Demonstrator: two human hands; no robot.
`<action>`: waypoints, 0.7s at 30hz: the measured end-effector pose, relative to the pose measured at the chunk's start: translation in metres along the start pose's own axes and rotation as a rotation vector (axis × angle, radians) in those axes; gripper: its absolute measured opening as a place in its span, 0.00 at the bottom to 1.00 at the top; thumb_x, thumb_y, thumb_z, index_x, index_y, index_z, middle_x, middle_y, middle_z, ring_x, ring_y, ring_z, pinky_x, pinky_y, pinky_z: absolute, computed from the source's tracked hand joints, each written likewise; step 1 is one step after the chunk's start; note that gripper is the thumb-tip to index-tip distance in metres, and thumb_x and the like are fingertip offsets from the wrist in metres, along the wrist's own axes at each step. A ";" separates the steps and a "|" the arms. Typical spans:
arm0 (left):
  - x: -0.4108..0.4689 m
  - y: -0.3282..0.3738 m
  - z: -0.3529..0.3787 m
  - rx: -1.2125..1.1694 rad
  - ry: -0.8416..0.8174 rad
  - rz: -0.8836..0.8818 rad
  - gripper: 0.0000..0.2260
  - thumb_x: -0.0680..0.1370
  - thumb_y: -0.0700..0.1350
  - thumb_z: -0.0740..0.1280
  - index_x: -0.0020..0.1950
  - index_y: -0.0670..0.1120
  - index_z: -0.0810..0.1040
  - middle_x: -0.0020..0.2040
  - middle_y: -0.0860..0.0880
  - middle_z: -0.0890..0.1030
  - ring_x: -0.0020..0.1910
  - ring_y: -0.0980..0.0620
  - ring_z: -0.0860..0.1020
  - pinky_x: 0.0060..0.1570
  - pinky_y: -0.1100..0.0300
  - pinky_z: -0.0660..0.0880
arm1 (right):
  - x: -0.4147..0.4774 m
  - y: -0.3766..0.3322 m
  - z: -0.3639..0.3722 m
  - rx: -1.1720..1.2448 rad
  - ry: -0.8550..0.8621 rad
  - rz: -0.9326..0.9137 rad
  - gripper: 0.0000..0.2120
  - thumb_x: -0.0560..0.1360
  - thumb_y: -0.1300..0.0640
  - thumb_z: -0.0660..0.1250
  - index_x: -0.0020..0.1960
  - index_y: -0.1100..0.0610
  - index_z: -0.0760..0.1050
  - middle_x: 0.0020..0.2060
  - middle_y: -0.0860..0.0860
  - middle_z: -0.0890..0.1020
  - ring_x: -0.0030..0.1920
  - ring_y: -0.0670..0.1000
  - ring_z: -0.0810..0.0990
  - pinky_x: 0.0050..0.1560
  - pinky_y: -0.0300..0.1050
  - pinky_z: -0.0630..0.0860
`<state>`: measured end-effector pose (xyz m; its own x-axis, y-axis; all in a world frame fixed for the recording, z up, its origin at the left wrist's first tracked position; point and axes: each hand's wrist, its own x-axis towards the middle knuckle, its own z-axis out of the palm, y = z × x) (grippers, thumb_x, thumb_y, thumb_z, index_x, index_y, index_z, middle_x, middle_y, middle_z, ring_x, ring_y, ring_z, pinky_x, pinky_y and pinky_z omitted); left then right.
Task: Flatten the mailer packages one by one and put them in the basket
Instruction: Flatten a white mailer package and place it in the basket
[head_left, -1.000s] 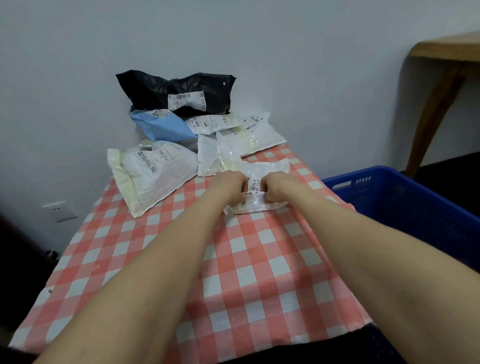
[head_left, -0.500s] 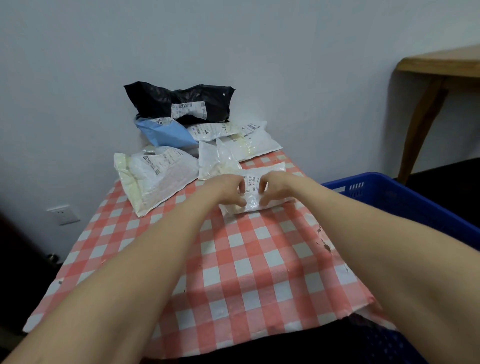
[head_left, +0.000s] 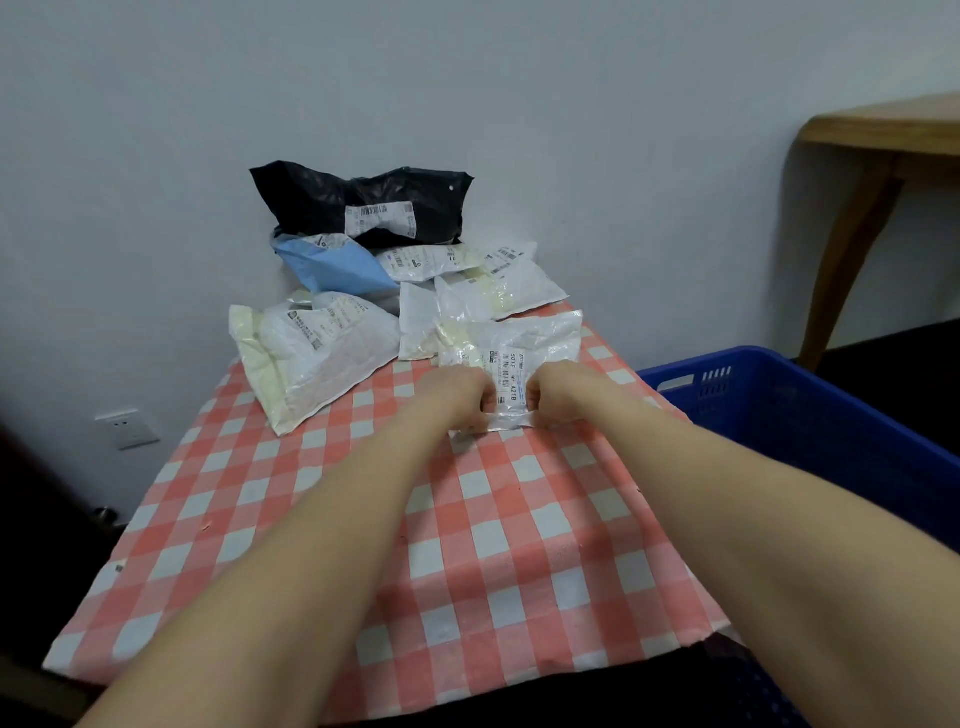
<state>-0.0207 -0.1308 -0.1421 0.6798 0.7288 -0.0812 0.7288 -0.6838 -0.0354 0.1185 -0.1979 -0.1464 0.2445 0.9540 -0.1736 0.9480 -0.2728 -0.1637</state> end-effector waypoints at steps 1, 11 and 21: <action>0.000 -0.001 0.000 -0.001 -0.003 0.003 0.06 0.71 0.44 0.69 0.47 0.51 0.79 0.49 0.52 0.80 0.48 0.51 0.77 0.47 0.56 0.76 | -0.001 0.000 0.000 0.014 -0.012 0.001 0.08 0.71 0.55 0.69 0.50 0.52 0.79 0.51 0.51 0.81 0.51 0.53 0.80 0.47 0.44 0.77; -0.016 -0.021 -0.017 -0.172 0.054 -0.201 0.13 0.75 0.48 0.67 0.58 0.47 0.75 0.59 0.46 0.76 0.53 0.47 0.76 0.47 0.58 0.71 | -0.010 -0.004 -0.019 0.184 0.082 -0.026 0.11 0.77 0.51 0.66 0.54 0.57 0.78 0.53 0.52 0.81 0.53 0.54 0.79 0.52 0.45 0.75; -0.021 -0.014 0.003 -0.570 0.076 -0.361 0.29 0.77 0.45 0.68 0.74 0.42 0.60 0.71 0.43 0.68 0.67 0.45 0.70 0.59 0.58 0.67 | -0.012 -0.005 0.013 0.106 -0.011 0.002 0.12 0.80 0.53 0.58 0.59 0.58 0.72 0.58 0.55 0.77 0.57 0.57 0.75 0.53 0.46 0.71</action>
<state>-0.0455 -0.1372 -0.1433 0.3741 0.9228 -0.0916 0.8262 -0.2868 0.4849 0.1082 -0.2098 -0.1560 0.2441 0.9520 -0.1845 0.9205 -0.2873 -0.2649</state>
